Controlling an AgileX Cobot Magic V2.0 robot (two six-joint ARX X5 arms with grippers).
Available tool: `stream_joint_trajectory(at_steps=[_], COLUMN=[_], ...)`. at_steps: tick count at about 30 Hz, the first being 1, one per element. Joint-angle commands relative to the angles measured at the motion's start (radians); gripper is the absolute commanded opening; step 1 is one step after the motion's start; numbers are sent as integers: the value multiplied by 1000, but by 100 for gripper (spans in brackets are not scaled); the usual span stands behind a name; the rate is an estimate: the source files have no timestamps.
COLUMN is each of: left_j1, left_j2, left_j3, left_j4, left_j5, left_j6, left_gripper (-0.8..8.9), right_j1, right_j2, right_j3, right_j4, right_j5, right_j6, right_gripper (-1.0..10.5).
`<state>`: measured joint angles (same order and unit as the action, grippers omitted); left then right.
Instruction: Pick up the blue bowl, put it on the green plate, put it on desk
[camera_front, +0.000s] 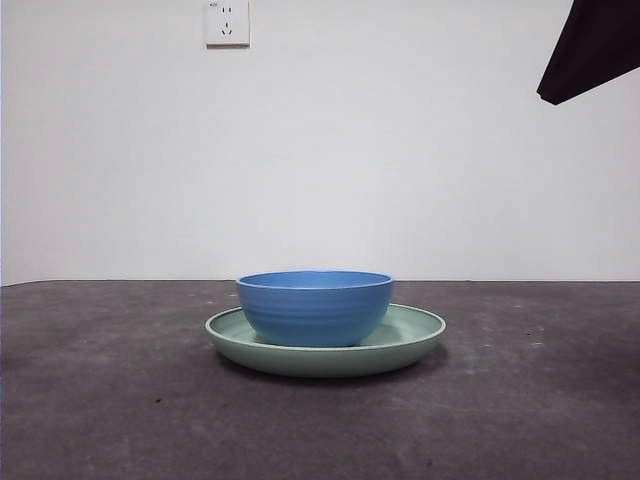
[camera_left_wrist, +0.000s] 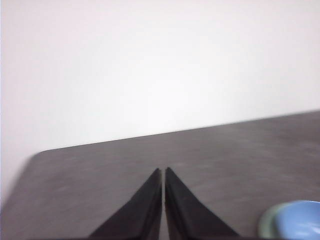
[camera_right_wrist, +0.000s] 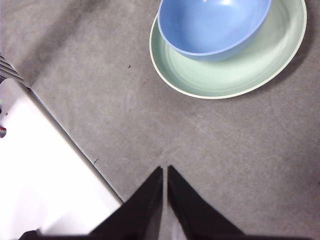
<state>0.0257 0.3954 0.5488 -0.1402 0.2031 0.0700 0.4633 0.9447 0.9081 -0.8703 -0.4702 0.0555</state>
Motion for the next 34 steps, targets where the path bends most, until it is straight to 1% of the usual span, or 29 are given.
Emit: stream_joint_trajectory(at_steps=[1, 4, 9, 17, 21, 24, 26, 34], left_j1=[27, 50, 60, 60, 60, 60, 60, 60], left_j2=[-71, -158, -269, -380, -393, -393, -393, -393], left_j3=[-85, -192, -350, -488, -523, -537, -537, -537], left_j4=[6, 6, 6, 4, -2, -16, -43, -41], left_j5=[-48, -71, -73, -74, -74, -74, -74, -74], left_j6=[16, 16, 15, 15, 11, -11, -11, -11], left_gripper=[10, 10, 10, 10, 10, 10, 10, 10], right_j1=[6, 6, 6, 6, 6, 6, 6, 6], right_j2=[8, 8, 8, 8, 8, 8, 8, 8], right_j3=[16, 16, 16, 16, 16, 16, 16, 16], right_j4=[10, 10, 10, 10, 10, 10, 10, 10], right_j5=[-1, -1, -1, -1, -1, -1, -1, -1], right_j6=[-11, -11, -11, -11, -11, -11, -11, -11], right_gripper=[8, 8, 8, 8, 8, 8, 8, 8])
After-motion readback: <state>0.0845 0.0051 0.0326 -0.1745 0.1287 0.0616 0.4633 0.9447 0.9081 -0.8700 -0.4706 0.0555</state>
